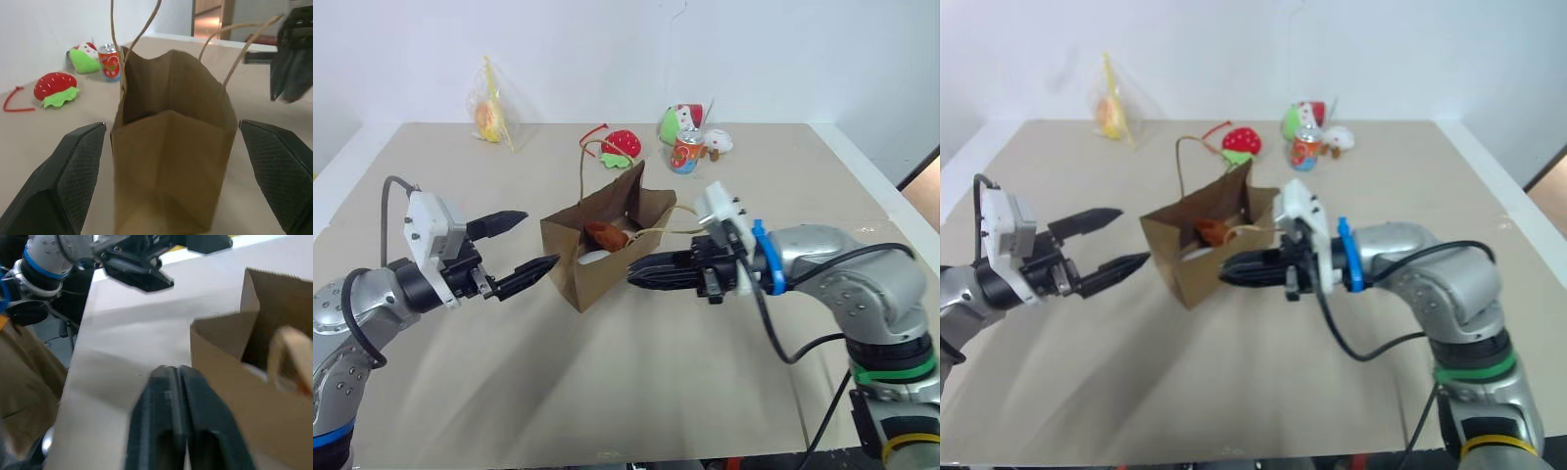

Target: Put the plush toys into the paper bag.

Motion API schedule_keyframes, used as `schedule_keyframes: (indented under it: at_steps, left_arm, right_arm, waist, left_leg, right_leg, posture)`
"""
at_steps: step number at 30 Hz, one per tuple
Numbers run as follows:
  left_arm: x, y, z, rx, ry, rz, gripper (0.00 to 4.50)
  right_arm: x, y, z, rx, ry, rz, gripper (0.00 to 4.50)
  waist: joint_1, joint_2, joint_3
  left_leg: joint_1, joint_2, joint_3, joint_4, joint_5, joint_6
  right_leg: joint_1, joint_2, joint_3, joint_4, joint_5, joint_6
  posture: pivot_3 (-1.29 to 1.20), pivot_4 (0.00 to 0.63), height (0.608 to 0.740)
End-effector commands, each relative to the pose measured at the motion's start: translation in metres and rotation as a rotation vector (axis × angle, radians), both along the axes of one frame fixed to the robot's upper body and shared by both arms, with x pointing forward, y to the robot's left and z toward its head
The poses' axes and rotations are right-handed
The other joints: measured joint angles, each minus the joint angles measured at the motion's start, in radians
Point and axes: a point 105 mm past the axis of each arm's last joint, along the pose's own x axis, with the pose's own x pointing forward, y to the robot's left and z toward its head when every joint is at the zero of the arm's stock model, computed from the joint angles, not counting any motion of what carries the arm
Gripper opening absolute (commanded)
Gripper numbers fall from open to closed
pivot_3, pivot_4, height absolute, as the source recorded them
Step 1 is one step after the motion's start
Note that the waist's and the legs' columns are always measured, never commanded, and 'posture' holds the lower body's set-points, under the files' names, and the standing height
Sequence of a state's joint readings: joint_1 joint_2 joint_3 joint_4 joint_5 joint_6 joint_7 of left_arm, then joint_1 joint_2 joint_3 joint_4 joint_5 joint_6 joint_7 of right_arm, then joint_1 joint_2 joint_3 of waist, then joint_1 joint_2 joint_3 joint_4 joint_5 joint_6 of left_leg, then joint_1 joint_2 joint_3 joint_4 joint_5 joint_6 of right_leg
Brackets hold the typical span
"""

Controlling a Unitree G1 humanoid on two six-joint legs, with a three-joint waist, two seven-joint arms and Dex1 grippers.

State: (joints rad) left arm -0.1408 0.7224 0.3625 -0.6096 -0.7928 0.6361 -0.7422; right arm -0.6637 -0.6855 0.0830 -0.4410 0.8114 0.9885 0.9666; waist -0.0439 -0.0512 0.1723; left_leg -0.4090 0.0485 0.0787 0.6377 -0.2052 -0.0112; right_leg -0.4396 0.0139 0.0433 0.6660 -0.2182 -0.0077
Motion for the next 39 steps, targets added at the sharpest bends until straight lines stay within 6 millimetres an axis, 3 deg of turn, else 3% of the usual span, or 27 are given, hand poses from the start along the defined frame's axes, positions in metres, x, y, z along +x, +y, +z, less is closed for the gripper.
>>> schedule_keyframes:
  at_steps: [1,9,15,22,28,30,39]
  left_arm:
    - [-0.009,-0.005,0.003,0.028,-0.061,-0.021,4.50]
    - [-0.009,-0.011,-0.006,0.067,-0.133,-0.011,4.50]
    - [-0.006,-0.012,-0.010,0.083,-0.167,0.000,4.50]
    - [-0.004,-0.003,-0.012,0.081,-0.174,0.035,4.50]
    - [-0.004,-0.002,-0.008,0.079,-0.195,0.044,4.50]
    - [-0.003,0.000,-0.007,0.084,-0.208,0.052,4.50]
    - [-0.002,0.003,-0.006,0.083,-0.220,0.077,4.50]
  right_arm:
    - [0.009,0.038,0.003,0.039,-0.143,-0.017,0.31]
    - [0.014,0.058,0.006,0.086,-0.181,-0.031,0.31]
    - [0.022,0.061,0.001,0.074,-0.192,-0.049,0.31]
    - [0.011,0.052,0.016,0.095,-0.197,0.008,0.31]
    - [-0.008,0.034,0.003,0.004,-0.139,0.083,0.31]
    - [-0.009,0.030,-0.012,-0.044,-0.113,0.085,0.31]
    - [0.022,0.051,-0.027,-0.027,-0.159,-0.016,0.31]
  waist:
    - [0.000,0.000,0.000]
    - [0.000,0.000,0.000]
    - [-0.001,0.000,0.000]
    - [-0.001,0.000,0.000]
    - [0.000,0.000,0.000]
    - [-0.001,0.000,0.000]
    - [-0.003,-0.001,0.000]
  left_leg:
    - [0.000,-0.001,0.000,0.000,0.000,0.000]
    - [0.000,0.000,0.000,-0.001,0.000,0.000]
    - [0.000,0.000,0.000,-0.001,0.000,0.000]
    - [0.000,0.000,0.000,-0.001,0.000,0.000]
    - [0.000,0.000,0.000,-0.001,-0.001,0.001]
    - [0.000,0.000,0.000,-0.001,-0.001,0.001]
    - [0.001,0.002,0.000,-0.001,-0.001,0.001]
  right_leg:
    - [0.000,-0.001,0.000,0.000,0.000,0.000]
    - [0.000,0.000,0.000,0.000,-0.001,-0.001]
    - [0.000,-0.001,0.000,0.000,-0.001,-0.001]
    - [0.000,0.000,0.000,0.000,-0.001,-0.001]
    - [0.000,-0.001,0.000,0.000,-0.001,-0.001]
    - [0.000,-0.001,0.000,0.000,-0.001,-0.002]
    - [-0.001,0.001,-0.001,0.000,0.000,-0.003]
  posture:
    - [0.00,0.150,0.740]
    - [0.00,0.150,0.740]
    - [0.00,0.150,0.740]
    - [0.00,0.150,0.740]
    - [0.00,0.150,0.740]
    - [0.00,0.150,0.740]
    - [0.00,0.150,0.740]
